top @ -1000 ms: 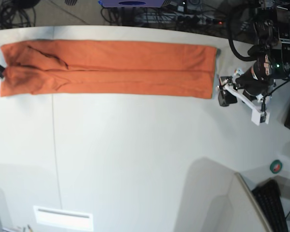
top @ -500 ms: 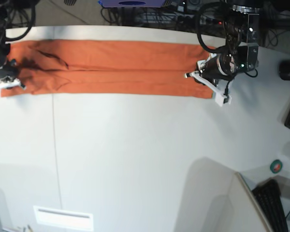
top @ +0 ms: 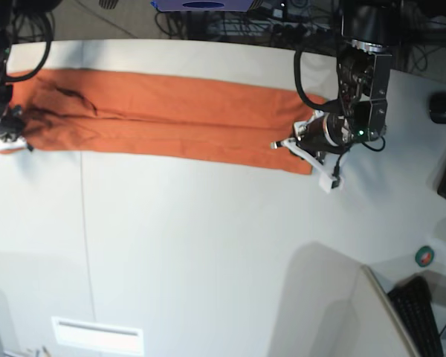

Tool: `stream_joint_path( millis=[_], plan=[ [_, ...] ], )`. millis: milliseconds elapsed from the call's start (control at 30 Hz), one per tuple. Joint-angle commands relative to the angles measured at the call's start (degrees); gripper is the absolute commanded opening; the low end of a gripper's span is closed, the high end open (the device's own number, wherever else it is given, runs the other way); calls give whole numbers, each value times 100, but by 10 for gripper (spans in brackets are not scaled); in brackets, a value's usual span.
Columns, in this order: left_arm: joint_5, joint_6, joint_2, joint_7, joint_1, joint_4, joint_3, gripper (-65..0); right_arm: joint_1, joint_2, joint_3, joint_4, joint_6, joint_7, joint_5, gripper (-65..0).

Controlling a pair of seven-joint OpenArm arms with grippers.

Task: Layout the t-shirt on the table in an organized manner, then fold the t-shirt properly
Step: 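Release the shirt and reposition the left gripper at the strip's end, then grasp the strip end with the left gripper and pull it straight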

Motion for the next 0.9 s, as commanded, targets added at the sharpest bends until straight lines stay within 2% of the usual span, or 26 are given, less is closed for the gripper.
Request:
stream_joint_path(
  millis=[0,267,367,467,567,633,667,800,867],
  plan=[
    [-49,-33,-51,28,-67,255,-26,-650,-47,165,65,338,33,138,-19,-650],
    [-84,-51,-95,775,249,1759,-1468,-650,-820,156,74,2052,15,138,-19,-650],
    [-84,-60,-139,854,408,2189,-1978,-650,-1084,112,285,2457,15,138,-19,-650],
    [-84,-60,-297,801,654,2268,-2092,-647,-1199,24,443,2580,15,138,-19,-650],
    [-84,-69,-253,687,715,1961,-2127,-237,-1207,24,531,2562,15,138,-19,-650],
    [-84,-130,-174,353,759,1512,-2109,-54,-1207,24,522,2562,15,129,-19,-650],
    [-84,-350,-95,151,759,1222,-2118,0,-1216,16,513,2562,15,129,-19,-650],
    [-84,-1422,-42,-280,663,220,-2083,0,-1251,16,496,2562,15,129,-19,-650],
    [-84,-1633,10,-280,557,-176,-2109,0,-1251,16,496,2562,15,129,-19,-650]
  ],
)
